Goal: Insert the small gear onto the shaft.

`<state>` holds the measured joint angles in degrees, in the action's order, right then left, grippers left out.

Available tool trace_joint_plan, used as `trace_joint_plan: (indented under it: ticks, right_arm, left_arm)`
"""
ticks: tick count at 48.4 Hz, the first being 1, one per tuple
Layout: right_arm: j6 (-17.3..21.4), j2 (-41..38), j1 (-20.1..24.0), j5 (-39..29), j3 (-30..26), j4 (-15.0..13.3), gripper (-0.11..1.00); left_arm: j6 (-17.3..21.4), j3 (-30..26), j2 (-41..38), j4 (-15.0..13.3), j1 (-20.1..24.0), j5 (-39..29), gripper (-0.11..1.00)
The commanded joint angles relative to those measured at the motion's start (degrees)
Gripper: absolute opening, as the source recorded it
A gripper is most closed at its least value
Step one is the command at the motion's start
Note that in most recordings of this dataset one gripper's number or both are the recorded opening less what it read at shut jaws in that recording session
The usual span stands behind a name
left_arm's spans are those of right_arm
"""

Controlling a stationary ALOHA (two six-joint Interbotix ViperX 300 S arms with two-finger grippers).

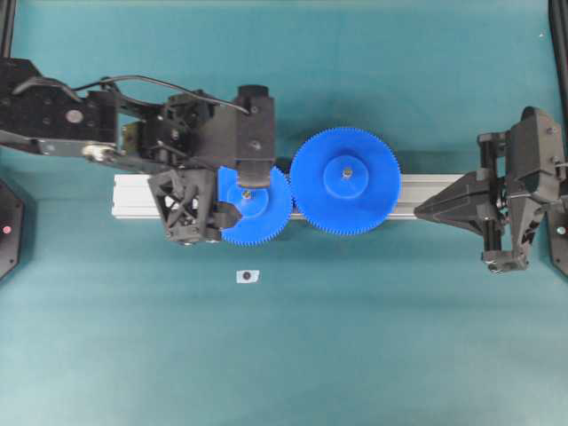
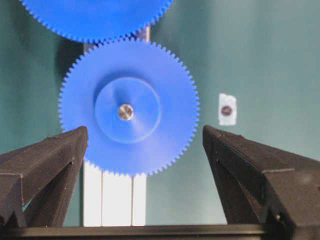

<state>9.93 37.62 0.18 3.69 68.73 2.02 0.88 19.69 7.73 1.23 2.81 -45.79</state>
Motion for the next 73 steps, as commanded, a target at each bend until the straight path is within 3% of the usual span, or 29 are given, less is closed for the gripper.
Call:
trace_joint_plan:
  ticks: [1,35,51,73]
  right_arm:
    - [0.53,0.26,0.00,0.26,-0.35,0.09,0.01]
    - [0.53,7.91,0.00,0.18,2.37,0.09,0.01]
    - [0.62,11.87,0.00,-5.80,2.99,0.00,0.01]
    - [0.62,13.97,0.00,-6.59,4.13,0.09,0.01]
  left_arm:
    - [-0.09,-0.70,2.11,0.26,-0.18,0.26,0.91]
    - [-0.09,0.88,4.66,0.26,-0.18,0.44,0.91]
    - [-0.09,0.62,5.10,0.26,-0.09,0.35,0.91]
    - [-0.18,0.35,6.06,0.26,-0.18,0.44,0.91]
